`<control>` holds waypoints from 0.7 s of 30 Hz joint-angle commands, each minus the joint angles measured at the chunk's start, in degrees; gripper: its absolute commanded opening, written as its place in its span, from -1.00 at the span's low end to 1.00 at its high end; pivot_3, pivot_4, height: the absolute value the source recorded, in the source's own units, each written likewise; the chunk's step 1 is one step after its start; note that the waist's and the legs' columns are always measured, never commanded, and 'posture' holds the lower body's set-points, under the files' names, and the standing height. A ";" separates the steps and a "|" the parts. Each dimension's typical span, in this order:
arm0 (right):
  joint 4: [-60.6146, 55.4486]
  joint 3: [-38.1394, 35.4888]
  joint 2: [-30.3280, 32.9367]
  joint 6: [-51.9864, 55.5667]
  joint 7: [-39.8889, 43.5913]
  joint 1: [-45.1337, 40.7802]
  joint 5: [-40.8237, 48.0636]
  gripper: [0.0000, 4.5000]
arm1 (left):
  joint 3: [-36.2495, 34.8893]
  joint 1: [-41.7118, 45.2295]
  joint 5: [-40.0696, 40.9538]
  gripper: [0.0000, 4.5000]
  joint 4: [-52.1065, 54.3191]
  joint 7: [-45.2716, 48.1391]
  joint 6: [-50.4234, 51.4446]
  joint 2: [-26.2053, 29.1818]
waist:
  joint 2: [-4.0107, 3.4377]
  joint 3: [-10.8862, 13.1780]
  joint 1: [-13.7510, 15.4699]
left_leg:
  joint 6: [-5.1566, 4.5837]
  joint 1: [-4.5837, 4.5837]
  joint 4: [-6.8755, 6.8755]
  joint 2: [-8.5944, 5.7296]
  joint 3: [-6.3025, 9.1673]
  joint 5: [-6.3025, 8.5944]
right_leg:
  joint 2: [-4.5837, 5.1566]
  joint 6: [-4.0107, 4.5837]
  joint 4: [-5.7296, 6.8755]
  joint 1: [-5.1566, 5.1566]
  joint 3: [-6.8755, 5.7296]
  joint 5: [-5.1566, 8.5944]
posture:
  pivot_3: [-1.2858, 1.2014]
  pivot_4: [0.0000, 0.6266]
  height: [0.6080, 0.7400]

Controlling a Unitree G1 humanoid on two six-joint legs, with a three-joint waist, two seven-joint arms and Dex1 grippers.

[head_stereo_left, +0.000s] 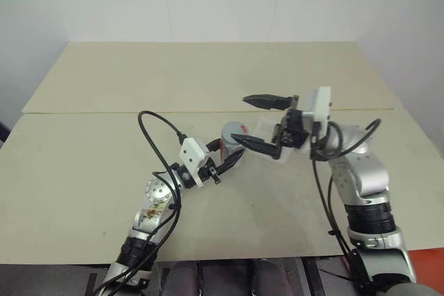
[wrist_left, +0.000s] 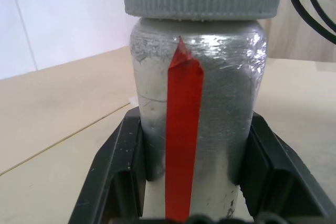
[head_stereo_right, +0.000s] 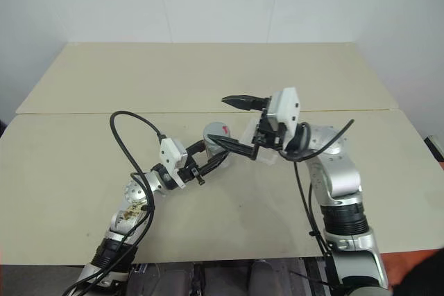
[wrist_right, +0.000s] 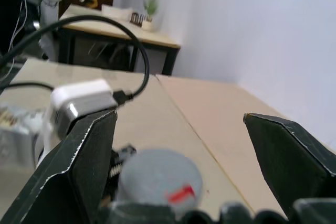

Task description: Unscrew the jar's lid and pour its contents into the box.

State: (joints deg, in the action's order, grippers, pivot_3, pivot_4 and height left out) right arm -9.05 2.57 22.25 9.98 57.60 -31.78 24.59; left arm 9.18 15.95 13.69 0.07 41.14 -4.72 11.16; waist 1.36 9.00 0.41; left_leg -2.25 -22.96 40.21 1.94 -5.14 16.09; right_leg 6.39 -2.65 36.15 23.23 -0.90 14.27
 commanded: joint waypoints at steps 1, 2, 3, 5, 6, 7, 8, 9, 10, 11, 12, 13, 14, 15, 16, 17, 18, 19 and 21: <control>-1.63 2.04 -1.84 0.25 -4.54 0.22 -2.46 0.99 | -0.13 1.36 0.33 -0.13 0.65 -0.06 -0.77 -0.38 | 0.00 0.00 0.07 | 0.00 0.00 0.00 -0.01 0.00 0.00 | 0.00 0.00 0.00 -0.01 0.00 0.00 | 0.03 -0.52 1.00; -1.32 2.42 -2.34 0.46 -5.63 0.16 -3.05 0.99 | -0.13 1.42 0.33 -0.13 0.70 -0.09 -0.76 -0.41 | 0.00 0.00 0.12 | 0.00 -0.01 0.01 -0.02 0.00 0.00 | 0.01 0.00 -0.01 -0.01 0.00 0.00 | 0.03 -0.52 1.00; -0.92 2.70 -2.77 0.45 -6.68 0.16 -3.79 0.99 | -0.14 1.40 0.35 -0.13 0.84 -0.11 -0.72 -0.40 | 0.00 0.00 0.14 | 0.02 -0.02 0.01 -0.01 0.00 -0.01 | 0.01 0.00 0.00 -0.01 -0.01 0.00 | 0.03 -0.52 1.00; -0.21 3.10 -3.36 0.31 -8.71 0.33 -5.17 0.99 | -0.13 1.26 0.35 -0.13 1.03 -0.10 -0.74 -0.34 | 0.00 0.00 0.23 | 0.04 -0.04 0.02 -0.02 0.00 -0.02 | 0.01 0.00 0.00 -0.01 -0.02 0.00 | 0.03 -0.52 1.00; -0.03 3.19 -3.49 0.41 -9.36 0.47 -5.50 0.99 | -0.13 1.20 0.33 -0.13 1.02 -0.07 -0.79 -0.32 | 0.00 0.00 0.24 | 0.08 -0.06 0.02 -0.02 0.00 -0.04 | 0.01 0.00 0.01 -0.02 -0.03 0.00 | 0.03 -0.52 1.00; 0.05 3.22 -3.53 0.36 -9.73 0.65 -5.63 0.99 | -0.13 1.13 0.28 -0.13 1.01 -0.05 -0.86 -0.27 | 0.00 0.00 0.23 | 0.10 -0.08 0.02 -0.02 0.00 -0.06 | 0.01 -0.01 0.01 -0.01 -0.03 0.00 | 0.03 -0.52 1.00; 0.03 3.11 -3.44 0.41 -9.81 0.86 -5.52 0.99 | -0.13 1.11 0.26 -0.13 0.97 -0.04 -0.90 -0.25 | 0.00 0.00 0.23 | 0.10 -0.08 0.03 -0.02 0.00 -0.06 | 0.00 -0.01 0.00 -0.01 -0.03 0.00 | 0.03 -0.52 1.00; -0.09 2.94 -3.26 0.46 -9.86 1.16 -5.36 0.99 | -0.17 1.05 0.30 -0.13 0.99 -0.05 -0.89 -0.22 | 0.00 0.00 0.22 | 0.10 -0.08 0.02 -0.02 0.00 -0.06 | 0.00 -0.01 0.00 -0.01 -0.04 0.00 | 0.03 -0.52 1.00; -0.16 2.80 -3.09 0.48 -9.95 1.40 -5.25 0.99 | -0.21 1.01 0.32 -0.13 0.96 -0.07 -0.89 -0.20 | 0.00 0.00 0.20 | 0.09 -0.08 0.02 -0.01 0.00 -0.06 | 0.00 -0.01 0.00 -0.01 -0.04 0.00 | 0.03 -0.52 1.00; -0.31 2.60 -2.88 0.56 -10.03 1.68 -5.09 0.99 | -0.28 0.93 0.31 -0.13 0.94 -0.11 -0.92 -0.14 | 0.00 0.00 0.17 | 0.08 -0.08 0.02 -0.01 0.00 -0.05 | -0.01 -0.01 -0.01 -0.01 -0.04 0.00 | 0.03 -0.52 1.00; -0.50 2.41 -2.68 0.67 -10.09 1.96 -4.91 0.99 | -0.33 0.82 0.32 -0.13 0.94 -0.11 -0.95 -0.09 | 0.00 0.00 0.16 | 0.08 -0.07 0.02 -0.01 0.00 -0.05 | -0.01 -0.01 -0.01 -0.01 -0.03 0.00 | 0.03 -0.52 1.00; -0.76 2.19 -2.45 0.76 -10.14 2.27 -4.74 0.99 | -0.39 0.69 0.38 -0.13 1.02 -0.18 -0.87 -0.08 | 0.00 0.00 0.16 | 0.06 -0.07 0.02 -0.01 -0.01 -0.03 | -0.01 -0.01 -0.01 -0.01 -0.03 0.00 | 0.03 -0.52 1.00; -1.06 2.02 -2.20 0.90 -10.15 2.58 -4.54 0.99 | -0.41 0.60 0.41 -0.13 1.09 -0.23 -0.82 -0.06 | 0.00 0.00 0.18 | 0.02 -0.07 0.02 -0.01 -0.01 -0.01 | -0.01 -0.01 -0.02 -0.01 -0.03 0.00 | 0.03 -0.52 1.00; -1.35 1.86 -1.91 0.86 -10.13 2.97 -4.44 0.99 | -0.41 0.53 0.42 -0.13 1.15 -0.23 -0.81 -0.02 | 0.00 0.00 0.20 | 0.01 -0.06 0.02 -0.01 0.00 -0.01 | -0.01 -0.01 -0.02 -0.01 -0.03 0.00 | 0.03 -0.52 1.00; -1.60 1.74 -1.69 0.89 -10.13 3.27 -4.32 0.99 | -0.41 0.50 0.44 -0.13 1.19 -0.25 -0.79 0.00 | 0.00 0.00 0.20 | 0.01 -0.06 0.02 -0.01 0.01 -0.01 | -0.01 -0.01 -0.03 -0.01 -0.03 0.00 | 0.03 -0.52 1.00; -1.97 1.57 -1.39 1.04 -10.10 3.65 -4.14 0.99 | -0.42 0.50 0.46 -0.13 1.17 -0.22 -0.79 0.04 | 0.00 0.00 0.17 | 0.00 -0.05 0.03 -0.01 0.01 0.00 | -0.01 -0.01 -0.03 -0.01 -0.03 0.00 | 0.03 -0.52 1.00; -2.37 1.39 -1.07 1.09 -10.03 4.03 -3.98 0.99 | -0.42 0.53 0.47 -0.13 1.12 -0.19 -0.81 0.09 | 0.00 0.00 0.16 | -0.01 -0.05 0.02 -0.02 0.00 0.00 | -0.01 -0.01 -0.03 -0.01 -0.03 0.00 | 0.03 -0.52 1.00; -2.88 1.15 -0.76 1.25 -9.93 4.49 -3.67 0.99 | -0.46 0.58 0.52 -0.13 0.97 -0.12 -0.87 0.13 | 0.00 0.00 0.16 | -0.01 -0.05 0.03 -0.02 0.00 0.00 | 0.00 -0.01 -0.03 -0.01 -0.02 0.00 | 0.03 -0.52 1.00; -3.74 0.79 -0.21 1.44 -9.98 5.25 -3.27 0.99 | -0.56 0.71 0.59 -0.13 0.68 0.03 -0.96 0.22 | 0.00 0.00 0.20 | -0.01 -0.05 0.02 -0.01 0.01 0.00 | -0.01 -0.01 -0.03 -0.01 -0.03 0.00 | 0.03 -0.52 1.00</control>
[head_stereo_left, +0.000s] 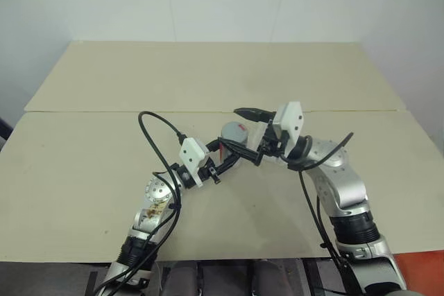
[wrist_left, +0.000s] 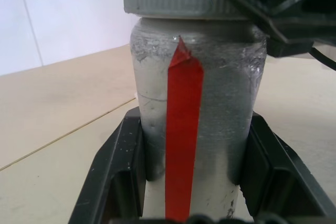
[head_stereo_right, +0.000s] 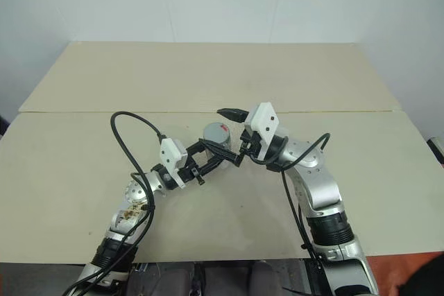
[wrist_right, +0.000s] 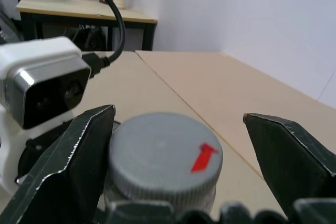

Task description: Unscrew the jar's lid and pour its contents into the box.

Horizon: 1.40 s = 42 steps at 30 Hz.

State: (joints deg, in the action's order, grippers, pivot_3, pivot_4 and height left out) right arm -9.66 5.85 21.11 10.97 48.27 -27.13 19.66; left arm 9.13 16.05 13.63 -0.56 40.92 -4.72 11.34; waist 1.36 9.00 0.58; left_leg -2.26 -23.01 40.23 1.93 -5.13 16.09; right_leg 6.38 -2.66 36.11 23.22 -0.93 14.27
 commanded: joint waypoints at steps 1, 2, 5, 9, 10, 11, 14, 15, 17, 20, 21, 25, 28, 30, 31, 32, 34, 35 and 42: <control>-3.54 -2.69 1.16 0.66 -0.77 0.91 1.95 0.99 | -0.56 0.68 0.67 -0.13 1.18 0.32 -1.00 0.08 | 0.00 0.00 0.01 | 0.00 0.00 0.00 0.00 0.00 0.00 | 0.00 0.00 0.00 0.00 0.00 0.00 | 0.03 -0.52 1.00; -4.15 -3.08 1.59 0.86 -0.82 1.49 2.33 0.99 | -0.64 0.77 0.71 -0.13 0.98 0.44 -1.07 0.16 | 0.00 0.00 0.01 | 0.00 0.00 0.00 0.00 0.00 0.00 | 0.00 0.00 0.00 0.00 0.01 0.00 | 0.03 -0.52 1.00; -5.53 -4.21 2.74 1.51 -0.91 2.95 3.37 0.99 | -0.79 1.01 0.75 -0.13 0.42 0.73 -1.33 0.29 | 0.00 0.00 0.07 | -0.02 -0.01 0.00 0.00 0.00 0.01 | 0.00 0.00 -0.02 0.00 0.00 0.00 | 0.03 -0.52 1.00; -6.99 -5.28 4.06 2.08 -0.57 4.69 4.70 0.99 | -0.73 1.30 0.69 -0.13 -0.15 0.93 -1.61 0.23 | 0.00 0.00 0.05 | -0.04 0.00 0.01 0.00 0.00 0.02 | 0.00 0.00 -0.02 -0.01 0.02 0.00 | 0.03 -0.52 1.00; -7.13 -5.40 4.33 2.12 -0.55 4.91 4.86 0.99 | -0.72 1.40 0.67 -0.13 -0.29 0.93 -1.63 0.18 | 0.00 0.00 0.07 | -0.04 0.01 0.00 0.00 0.00 0.03 | 0.00 0.00 -0.02 -0.01 0.02 0.00 | 0.03 -0.52 1.00; -7.41 -5.51 4.58 2.14 -0.49 5.26 5.03 0.99 | -0.71 1.46 0.67 -0.13 -0.38 1.01 -1.68 0.17 | 0.00 0.00 0.07 | -0.06 0.00 0.00 0.00 0.01 0.04 | 0.00 0.00 -0.02 -0.01 0.01 0.00 | 0.03 -0.52 1.00; -8.15 -5.61 5.26 2.05 -0.16 6.07 5.35 0.99 | -0.72 1.57 0.68 -0.13 -0.64 1.18 -1.85 0.09 | 0.00 0.00 0.06 | -0.09 0.01 0.00 -0.01 0.01 0.05 | 0.00 0.00 -0.02 -0.01 0.02 0.00 | 0.03 -0.52 1.00; -8.25 -5.64 5.42 2.10 -0.20 6.14 5.41 0.99 | -0.71 1.55 0.62 -0.13 -0.73 1.19 -1.94 0.07 | 0.00 0.00 0.06 | -0.09 0.01 0.00 -0.01 0.01 0.05 | 0.00 0.00 -0.02 -0.01 0.02 0.00 | 0.03 -0.52 1.00; -8.80 -5.77 5.67 2.38 -0.07 6.30 5.97 0.99 | -0.70 1.47 0.56 -0.13 -0.81 1.19 -2.07 0.00 | 0.00 0.00 0.03 | -0.09 0.01 0.00 -0.01 0.01 0.05 | -0.01 0.00 -0.02 0.00 0.02 0.00 | 0.03 -0.52 1.00; -10.33 -5.25 5.76 2.83 0.36 5.95 6.83 0.99 | -0.64 1.38 0.44 -0.13 -0.79 1.02 -2.14 -0.21 | 0.00 0.00 0.06 | -0.09 0.01 0.00 0.00 0.01 0.05 | -0.01 0.00 -0.02 -0.01 0.02 0.00 | 0.03 -0.52 1.00; -10.82 -4.96 5.59 3.16 0.42 5.61 7.21 0.99 | -0.61 1.36 0.38 -0.13 -0.76 0.96 -2.15 -0.28 | 0.00 0.00 0.06 | -0.09 0.01 0.00 0.00 0.01 0.05 | -0.01 0.00 -0.02 -0.01 0.02 0.00 | 0.03 -0.52 1.00; -11.05 -3.49 4.35 3.62 -0.17 3.62 7.22 0.99 | -0.46 1.31 0.20 -0.13 -0.56 0.83 -2.17 -0.56 | 0.00 0.00 0.04 | -0.11 0.02 0.01 -0.01 0.01 0.06 | -0.01 0.00 -0.02 -0.01 0.02 0.00 | 0.03 -0.52 1.00; -8.60 -1.69 1.68 3.65 -2.19 0.58 5.53 0.99 | -0.29 1.41 0.07 -0.13 -0.53 0.75 -2.19 -0.82 | 0.00 0.00 -0.22 | -0.11 0.04 0.00 0.01 0.01 0.06 | -0.03 0.00 -0.01 0.00 0.04 0.00 | 0.03 -0.52 1.00; -6.45 -0.29 -0.01 3.19 -3.39 -1.06 3.69 0.99 | -0.17 1.41 -0.03 -0.13 -0.40 0.69 -2.23 -0.96 | 0.00 0.00 -0.19 | -0.10 0.05 0.00 0.01 0.02 0.05 | -0.04 0.00 0.01 -0.01 0.03 0.00 | 0.03 -0.52 1.00; -5.51 0.26 -0.61 2.80 -3.72 -1.62 2.83 0.99 | -0.14 1.43 -0.05 -0.13 -0.31 0.64 -2.19 -1.05 | 0.00 0.00 -0.18 | -0.09 0.05 0.00 0.01 0.02 0.05 | -0.04 0.00 0.00 -0.01 0.02 0.00 | 0.03 -0.52 1.00; -4.44 0.74 -1.23 2.53 -4.15 -2.24 2.03 0.99 | -0.12 1.43 -0.04 -0.13 -0.14 0.57 -2.11 -1.12 | 0.00 0.00 -0.18 | -0.08 0.05 0.01 0.01 0.01 0.05 | -0.03 0.00 0.00 -0.01 0.03 0.00 | 0.03 -0.52 1.00; -2.47 1.17 -2.21 1.97 -4.84 -3.11 0.83 0.99 | -0.13 1.31 0.04 -0.13 0.14 0.52 -2.06 -1.12 | 0.00 0.00 0.06 | -0.05 0.03 0.01 0.00 0.01 0.03 | -0.03 0.00 0.00 -0.02 0.02 0.00 | 0.03 -0.52 1.00; -1.74 1.14 -2.45 1.79 -5.01 -3.32 0.39 0.99 | -0.18 1.23 0.08 -0.13 0.21 0.52 -2.11 -1.07 | 0.00 0.00 0.08 | 0.01 0.01 0.02 0.00 0.01 -0.01 | -0.03 0.00 0.00 -0.02 0.01 0.00 | 0.03 -0.52 1.00; -0.77 -0.07 -1.30 1.66 -4.67 -2.17 -0.22 0.99 | -0.51 0.84 0.22 -0.13 0.38 0.32 -2.22 -0.79 | 0.00 0.00 -0.01 | 0.08 -0.08 0.03 0.01 -0.01 -0.05 | -0.03 -0.01 0.03 0.00 0.00 -0.01 | 0.03 -0.52 1.00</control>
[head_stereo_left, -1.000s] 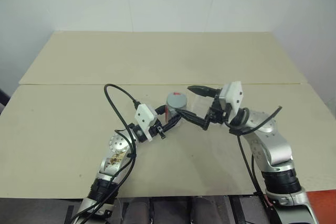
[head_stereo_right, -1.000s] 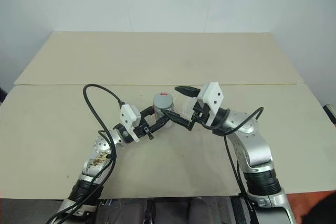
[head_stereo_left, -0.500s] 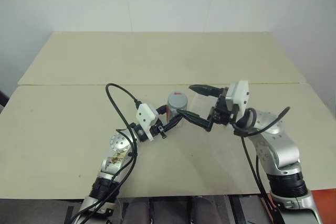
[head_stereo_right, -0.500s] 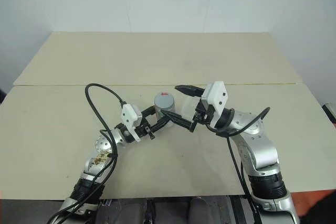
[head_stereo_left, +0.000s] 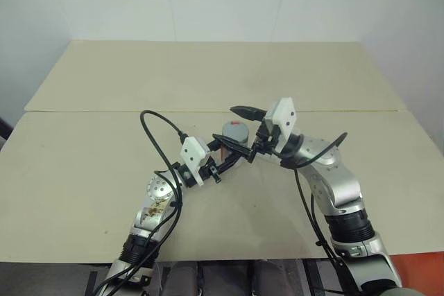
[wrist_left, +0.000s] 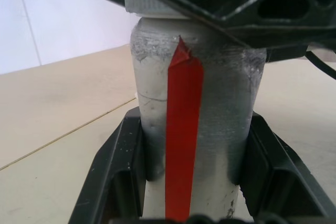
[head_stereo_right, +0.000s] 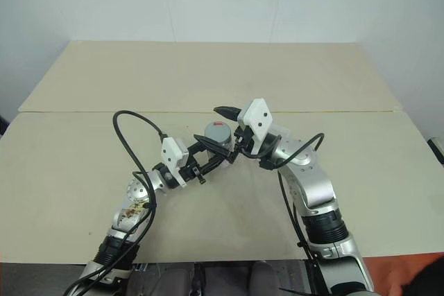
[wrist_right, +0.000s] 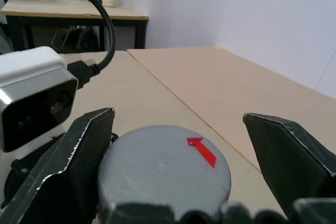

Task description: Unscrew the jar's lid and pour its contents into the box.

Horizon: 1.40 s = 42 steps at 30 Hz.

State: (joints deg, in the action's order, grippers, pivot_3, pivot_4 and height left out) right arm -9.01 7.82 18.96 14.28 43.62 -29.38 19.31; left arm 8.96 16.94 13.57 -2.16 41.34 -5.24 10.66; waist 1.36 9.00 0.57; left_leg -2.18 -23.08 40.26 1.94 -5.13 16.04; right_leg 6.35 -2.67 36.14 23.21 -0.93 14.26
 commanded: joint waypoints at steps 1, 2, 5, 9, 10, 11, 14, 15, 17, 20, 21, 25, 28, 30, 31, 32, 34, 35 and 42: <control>-1.74 -2.40 1.13 -1.54 0.05 0.48 0.40 0.99 | -0.41 -0.13 0.31 -0.13 1.96 -0.11 -1.75 -0.04 | 0.00 0.00 0.00 | -0.01 0.00 0.00 0.00 0.00 0.00 | 0.00 0.00 -0.01 0.00 0.00 0.00 | 0.03 -0.52 1.00; -2.23 -2.98 1.39 -1.15 0.11 0.90 1.11 0.99 | -0.48 -0.23 0.35 -0.13 1.87 -0.10 -1.82 0.04 | 0.00 0.00 0.04 | -0.01 0.01 0.00 0.00 0.00 0.01 | 0.00 0.00 -0.01 0.00 0.00 0.00 | 0.03 -0.52 1.00; -3.25 -4.01 2.13 -0.85 0.34 1.92 2.27 0.99 | -0.51 -0.41 0.35 -0.13 1.60 -0.04 -2.04 0.21 | 0.00 0.00 0.02 | -0.08 0.01 0.01 0.00 0.01 0.04 | 0.00 0.00 -0.02 0.00 0.01 0.00 | 0.03 -0.52 1.00; -4.44 -4.88 3.79 -1.40 1.52 3.90 3.43 0.99 | -0.55 -0.21 0.40 -0.13 1.07 0.11 -2.11 0.27 | 0.00 0.00 0.05 | -0.10 0.02 0.01 0.00 0.03 0.06 | 0.00 0.00 -0.04 0.00 0.00 0.00 | 0.03 -0.52 1.00; -4.63 -5.12 4.11 -1.38 1.56 4.18 3.54 0.99 | -0.56 -0.04 0.41 -0.13 0.89 0.18 -2.13 0.30 | 0.00 0.00 0.03 | -0.10 0.02 0.01 0.00 0.02 0.06 | 0.00 0.00 -0.03 0.00 0.01 0.00 | 0.03 -0.52 1.00; -4.81 -5.31 4.33 -1.33 1.53 4.40 3.67 0.99 | -0.58 0.04 0.44 -0.13 0.78 0.24 -2.15 0.33 | 0.00 0.00 0.03 | -0.10 0.02 0.01 0.00 0.02 0.06 | 0.00 0.00 -0.04 0.00 0.01 0.00 | 0.03 -0.52 1.00; -5.29 -5.96 5.06 -1.25 1.59 5.10 4.15 0.99 | -0.62 0.16 0.46 -0.13 0.57 0.40 -2.25 0.41 | 0.00 0.00 0.04 | -0.12 0.04 0.01 0.00 0.02 0.07 | 0.00 0.00 -0.05 0.00 0.01 0.00 | 0.03 -0.52 1.00; -5.34 -6.22 5.35 -1.30 1.67 5.41 4.24 0.99 | -0.64 0.18 0.45 -0.13 0.50 0.44 -2.29 0.45 | 0.00 0.00 0.03 | -0.12 0.04 0.01 0.00 0.02 0.07 | 0.00 0.00 -0.05 0.00 0.01 0.00 | 0.03 -0.52 1.00; -5.51 -6.58 6.02 -1.56 2.07 6.07 4.32 0.99 | -0.66 0.13 0.47 -0.13 0.54 0.54 -2.28 0.54 | 0.00 0.00 0.04 | -0.12 0.04 0.01 0.00 0.02 0.07 | 0.00 0.00 -0.05 0.00 0.01 0.00 | 0.03 -0.52 1.00; -5.93 -6.93 7.05 -1.88 3.11 6.94 4.75 0.99 | -0.64 0.10 0.42 -0.13 0.41 0.70 -2.39 0.70 | 0.00 0.00 0.05 | -0.12 0.04 0.01 0.00 0.02 0.07 | 0.00 0.00 -0.05 0.00 0.02 0.00 | 0.03 -0.52 1.00; -6.04 -7.02 7.32 -1.98 3.56 7.15 5.01 0.99 | -0.63 0.13 0.40 -0.13 0.35 0.75 -2.42 0.73 | 0.00 0.00 0.06 | -0.12 0.04 0.01 0.00 0.02 0.07 | 0.00 0.00 -0.06 0.00 0.02 0.00 | 0.03 -0.52 1.00; -6.18 -7.02 7.89 -2.37 4.28 7.56 4.90 0.99 | -0.57 0.10 0.47 -0.13 0.30 0.79 -2.56 0.82 | 0.00 0.00 0.08 | -0.12 0.03 0.02 -0.01 0.02 0.07 | 0.00 0.00 -0.06 0.00 0.03 0.00 | 0.03 -0.52 1.00; -6.40 -7.37 8.00 -2.24 4.56 7.69 5.21 0.99 | -0.56 0.12 0.46 -0.13 0.19 0.76 -2.68 0.81 | 0.00 0.00 0.07 | -0.12 0.05 0.01 0.00 0.02 0.07 | 0.00 0.00 -0.06 0.00 0.02 0.00 | 0.03 -0.52 1.00; -7.17 -7.79 8.39 -1.99 5.33 7.86 6.00 0.99 | -0.51 0.17 0.42 -0.13 0.27 0.66 -2.63 0.74 | 0.00 0.00 0.07 | -0.12 0.05 0.02 0.00 0.02 0.07 | 0.00 0.00 -0.06 0.00 0.02 0.00 | 0.03 -0.52 1.00; -7.63 -8.02 8.54 -1.73 5.85 7.89 6.66 0.99 | -0.50 0.23 0.39 -0.13 0.25 0.63 -2.62 0.70 | 0.00 0.00 0.07 | -0.14 0.05 0.02 -0.01 0.02 0.08 | 0.00 0.00 -0.06 0.00 0.03 0.00 | 0.03 -0.52 1.00; -8.14 -8.12 8.72 -1.46 6.42 7.93 7.22 0.99 | -0.50 0.25 0.39 -0.13 0.21 0.60 -2.59 0.66 | 0.00 0.00 0.08 | -0.14 0.04 0.02 -0.01 0.02 0.08 | 0.00 0.00 -0.06 0.00 0.03 0.00 | 0.03 -0.52 1.00; -9.21 -8.04 9.03 -1.11 7.42 7.94 8.14 0.99 | -0.47 0.21 0.33 -0.13 0.18 0.65 -2.66 0.68 | 0.00 0.00 0.08 | -0.15 0.04 0.01 0.00 0.03 0.08 | 0.00 0.00 -0.06 0.00 0.03 0.00 | 0.03 -0.52 1.00; -9.60 -7.90 9.09 -0.93 7.55 7.82 8.42 0.99 | -0.45 0.20 0.31 -0.13 0.19 0.66 -2.68 0.66 | 0.00 0.00 0.08 | -0.14 0.04 0.01 0.00 0.03 0.08 | 0.00 0.00 -0.06 0.00 0.02 0.00 | 0.03 -0.52 1.00; -8.11 -4.64 4.88 -0.18 4.18 3.46 6.37 0.99 | -0.21 0.34 0.07 -0.13 0.32 0.43 -2.74 0.28 | 0.00 0.00 -0.03 | -0.15 0.09 0.02 0.00 0.02 0.08 | 0.00 0.00 -0.03 -0.01 0.04 0.00 | 0.03 -0.52 1.00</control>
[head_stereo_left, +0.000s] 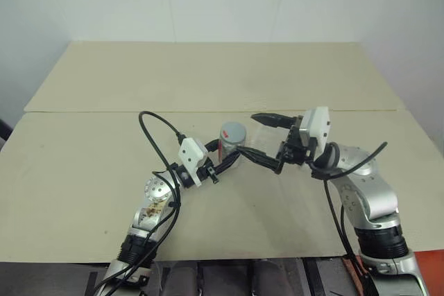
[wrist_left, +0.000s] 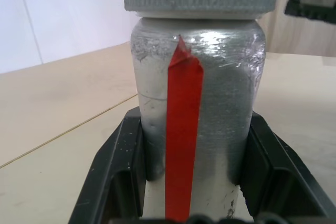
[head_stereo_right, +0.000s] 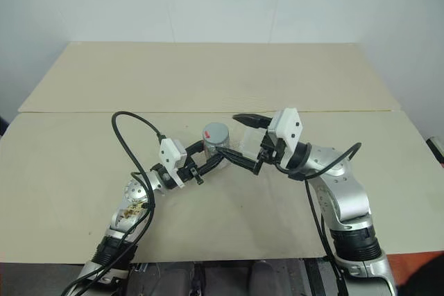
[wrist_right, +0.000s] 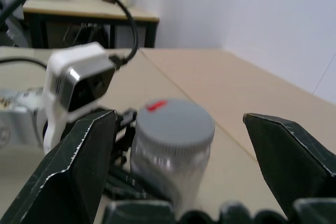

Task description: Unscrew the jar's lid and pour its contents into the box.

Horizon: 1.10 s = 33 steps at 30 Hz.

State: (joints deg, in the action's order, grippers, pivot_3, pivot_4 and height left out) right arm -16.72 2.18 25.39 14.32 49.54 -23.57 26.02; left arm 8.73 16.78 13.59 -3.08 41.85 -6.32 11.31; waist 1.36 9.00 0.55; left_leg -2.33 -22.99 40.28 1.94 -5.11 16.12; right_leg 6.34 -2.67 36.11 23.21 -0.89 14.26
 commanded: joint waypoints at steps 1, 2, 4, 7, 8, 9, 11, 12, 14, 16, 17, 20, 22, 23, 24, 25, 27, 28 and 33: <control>0.81 1.73 -2.70 -0.20 -2.79 -3.50 -1.32 0.99 | 0.08 0.53 -0.01 -0.13 1.32 -0.14 -1.63 -0.47 | 0.00 0.00 -0.06 | 0.00 0.00 0.00 0.00 0.00 0.00 | 0.00 0.00 0.00 0.00 0.00 0.00 | 0.03 -0.52 1.00; 1.96 2.37 -3.71 -0.19 -3.76 -4.51 -2.22 0.99 | 0.12 0.53 -0.04 -0.13 1.43 -0.21 -1.60 -0.56 | 0.00 0.00 -0.16 | 0.00 0.01 0.00 0.01 0.00 0.00 | -0.01 0.00 0.01 0.00 0.00 0.00 | 0.03 -0.52 1.00; 3.71 3.23 -5.00 -0.56 -4.62 -5.79 -3.57 0.99 | 0.15 0.56 -0.10 -0.13 1.50 -0.33 -1.59 -0.69 | 0.00 0.00 -0.17 | 0.02 0.02 0.00 0.00 -0.01 -0.01 | -0.01 0.00 0.02 -0.01 0.00 0.00 | 0.03 -0.52 1.00; 5.39 4.01 -5.88 -1.32 -4.89 -6.71 -4.82 0.99 | 0.14 0.51 -0.21 -0.13 1.54 -0.46 -1.73 -0.79 | 0.00 0.00 0.15 | 0.08 -0.02 0.00 0.00 0.00 -0.05 | -0.01 0.00 0.02 -0.01 -0.03 0.00 | 0.03 -0.52 1.00; 5.69 4.05 -5.99 -1.47 -4.88 -6.82 -5.04 0.99 | 0.13 0.49 -0.21 -0.13 1.56 -0.52 -1.74 -0.81 | 0.00 0.00 0.19 | 0.14 -0.06 0.01 -0.01 0.00 -0.08 | 0.00 0.00 0.04 -0.01 -0.04 0.00 | 0.03 -0.52 1.00; 5.94 4.08 -6.02 -1.61 -4.86 -6.87 -5.28 0.99 | 0.13 0.48 -0.22 -0.13 1.57 -0.60 -1.75 -0.83 | 0.00 0.00 0.18 | 0.16 -0.11 0.04 -0.01 -0.01 -0.09 | 0.01 -0.02 0.06 -0.01 -0.05 -0.01 | 0.03 -0.52 1.00; 6.03 4.00 -5.71 -1.73 -4.58 -6.51 -5.55 0.99 | 0.20 0.29 -0.32 -0.13 1.77 -0.77 -1.81 -0.82 | 0.00 0.00 0.11 | 0.16 -0.16 0.07 -0.01 -0.03 -0.09 | 0.01 -0.07 0.06 -0.01 -0.03 -0.04 | 0.03 -0.52 1.00; 6.01 3.91 -5.55 -1.73 -4.45 -6.33 -5.60 0.99 | 0.18 0.25 -0.30 -0.13 1.85 -0.86 -1.77 -0.83 | 0.00 0.00 0.10 | 0.15 -0.18 0.08 -0.01 -0.04 -0.09 | 0.01 -0.08 0.05 0.00 -0.03 -0.04 | 0.03 -0.52 1.00; 5.59 3.53 -5.01 -1.53 -4.10 -5.73 -5.47 0.99 | 0.11 0.12 -0.24 -0.13 2.02 -0.90 -1.72 -0.70 | 0.00 0.00 0.10 | 0.15 -0.18 0.07 -0.01 -0.04 -0.09 | 0.01 -0.08 0.05 0.00 -0.04 -0.05 | 0.03 -0.52 1.00; 5.21 3.08 -4.26 -1.43 -3.84 -5.02 -5.39 0.99 | 0.02 0.03 -0.18 -0.13 1.93 -0.82 -1.78 -0.54 | 0.00 0.00 0.11 | 0.15 -0.17 0.08 0.00 -0.03 -0.09 | 0.00 -0.08 0.04 0.00 -0.05 -0.04 | 0.03 -0.52 1.00; 5.00 2.79 -3.89 -1.31 -3.72 -4.67 -5.20 0.99 | 0.02 0.04 -0.19 -0.13 1.82 -0.76 -1.83 -0.48 | 0.00 0.00 0.12 | 0.13 -0.16 0.08 0.00 -0.03 -0.08 | 0.01 -0.08 0.03 0.00 -0.04 -0.04 | 0.03 -0.52 1.00; 4.01 1.97 -2.71 -1.02 -3.28 -3.50 -4.48 0.99 | 0.06 0.12 -0.19 -0.13 1.62 -0.66 -1.87 -0.32 | 0.00 0.00 0.10 | 0.08 -0.15 0.08 -0.01 -0.03 -0.05 | 0.01 -0.08 0.01 0.00 -0.03 -0.05 | 0.03 -0.52 1.00; 3.46 1.60 -2.06 -1.02 -3.07 -2.76 -4.17 0.99 | 0.03 0.27 -0.28 -0.13 1.34 -0.64 -1.98 -0.25 | 0.00 0.00 0.09 | 0.08 -0.15 0.08 0.00 -0.02 -0.04 | 0.00 -0.08 0.02 0.00 -0.04 -0.05 | 0.03 -0.52 1.00; 3.17 1.48 -1.85 -0.76 -3.06 -2.49 -3.86 0.99 | -0.03 0.32 -0.23 -0.13 1.31 -0.60 -1.95 -0.20 | 0.00 0.00 0.09 | 0.08 -0.14 0.08 -0.01 -0.02 -0.04 | 0.01 -0.08 0.02 0.00 -0.03 -0.05 | 0.03 -0.52 1.00; 2.98 1.46 -1.72 -0.58 -3.11 -2.35 -3.62 0.99 | -0.07 0.34 -0.18 -0.13 1.32 -0.57 -1.92 -0.16 | 0.00 0.00 0.08 | 0.08 -0.15 0.08 -0.01 -0.02 -0.04 | 0.01 -0.08 0.02 0.00 -0.03 -0.05 | 0.03 -0.52 1.00; 2.74 1.52 -1.57 -0.59 -3.03 -2.18 -3.41 0.99 | -0.13 0.35 -0.16 -0.13 1.30 -0.51 -1.94 -0.06 | 0.00 0.00 0.08 | 0.08 -0.15 0.08 -0.01 -0.02 -0.05 | 0.01 -0.08 0.02 0.00 -0.03 -0.05 | 0.03 -0.52 1.00; 2.28 1.62 -1.35 -0.81 -2.73 -1.87 -3.11 0.99 | -0.15 0.36 -0.18 -0.13 1.30 -0.48 -1.97 0.04 | 0.00 0.00 0.08 | 0.08 -0.14 0.08 -0.01 -0.02 -0.04 | 0.00 -0.08 0.01 0.00 -0.03 -0.05 | 0.03 -0.52 1.00; 2.15 1.71 -1.33 -0.86 -2.66 -1.82 -3.02 0.99 | -0.21 0.36 -0.13 -0.13 1.29 -0.44 -1.97 0.10 | 0.00 0.00 0.08 | 0.08 -0.14 0.08 0.00 -0.02 -0.04 | 0.01 -0.08 0.01 0.00 -0.03 -0.05 | 0.03 -0.52 1.00; 0.90 2.19 -1.39 -0.20 -1.61 -1.80 -1.62 0.99 | -0.05 0.14 -0.13 -0.13 1.59 -0.76 -1.93 0.04 | 0.00 0.00 0.09 | 0.07 -0.14 0.08 -0.01 -0.01 -0.04 | 0.00 -0.08 0.01 0.00 -0.03 -0.05 | 0.03 -0.52 1.00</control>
State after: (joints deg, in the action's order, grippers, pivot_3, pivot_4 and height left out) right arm -12.94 5.64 23.92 14.30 47.50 -25.34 22.87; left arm 8.90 16.79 13.35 -3.09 41.15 -7.16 11.55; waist 1.36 9.00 0.63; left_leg -2.25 -23.13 40.36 1.93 -5.12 16.08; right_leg 6.35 -2.75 36.12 23.21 -0.92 14.22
